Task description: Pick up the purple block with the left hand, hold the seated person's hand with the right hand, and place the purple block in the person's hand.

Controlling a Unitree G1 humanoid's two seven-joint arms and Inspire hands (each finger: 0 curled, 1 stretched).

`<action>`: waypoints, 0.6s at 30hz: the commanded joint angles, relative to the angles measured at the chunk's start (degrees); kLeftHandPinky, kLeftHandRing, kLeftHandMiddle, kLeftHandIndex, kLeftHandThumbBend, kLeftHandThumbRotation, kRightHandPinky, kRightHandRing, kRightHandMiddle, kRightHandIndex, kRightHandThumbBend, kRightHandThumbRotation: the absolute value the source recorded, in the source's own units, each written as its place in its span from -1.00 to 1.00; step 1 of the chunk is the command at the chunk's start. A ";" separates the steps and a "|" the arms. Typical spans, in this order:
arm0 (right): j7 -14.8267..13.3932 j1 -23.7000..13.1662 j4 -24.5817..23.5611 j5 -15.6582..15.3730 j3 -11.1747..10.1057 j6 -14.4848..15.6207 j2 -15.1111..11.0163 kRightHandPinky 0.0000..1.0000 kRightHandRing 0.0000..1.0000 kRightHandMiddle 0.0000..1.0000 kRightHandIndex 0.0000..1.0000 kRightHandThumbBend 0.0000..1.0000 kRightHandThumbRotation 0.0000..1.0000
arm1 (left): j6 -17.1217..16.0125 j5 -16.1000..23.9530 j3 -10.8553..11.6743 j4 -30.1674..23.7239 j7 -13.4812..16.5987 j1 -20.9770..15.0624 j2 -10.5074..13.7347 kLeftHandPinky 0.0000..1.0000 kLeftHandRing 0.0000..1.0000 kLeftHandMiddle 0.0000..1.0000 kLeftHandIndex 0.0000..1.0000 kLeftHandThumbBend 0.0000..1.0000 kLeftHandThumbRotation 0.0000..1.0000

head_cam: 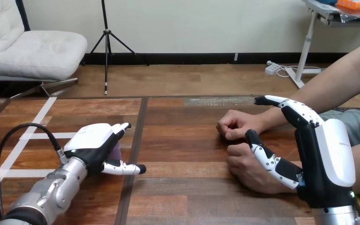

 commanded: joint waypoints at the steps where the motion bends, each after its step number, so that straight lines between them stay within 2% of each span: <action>1: 0.04 -2.06 -2.45 -0.42 -0.86 -0.55 -0.76 0.54 0.54 0.50 0.43 -0.24 -0.31 | 0.82 0.35 -0.63 0.16 1.54 -4.99 -0.21 0.75 0.85 0.91 0.89 0.58 0.16; 8: 0.49 -1.99 -2.66 -0.13 -0.87 -0.40 -0.75 0.55 0.55 0.50 0.43 -0.24 -0.31 | 1.51 0.71 -1.48 0.21 2.13 -5.09 -0.29 0.74 0.85 0.91 0.90 0.55 0.13; 18: 0.89 -1.99 -2.82 -0.07 -0.97 -0.32 -0.73 0.55 0.54 0.49 0.43 -0.23 -0.30 | 2.23 0.70 -1.73 0.46 2.75 -5.10 -0.63 0.69 0.82 0.88 0.87 0.45 -0.04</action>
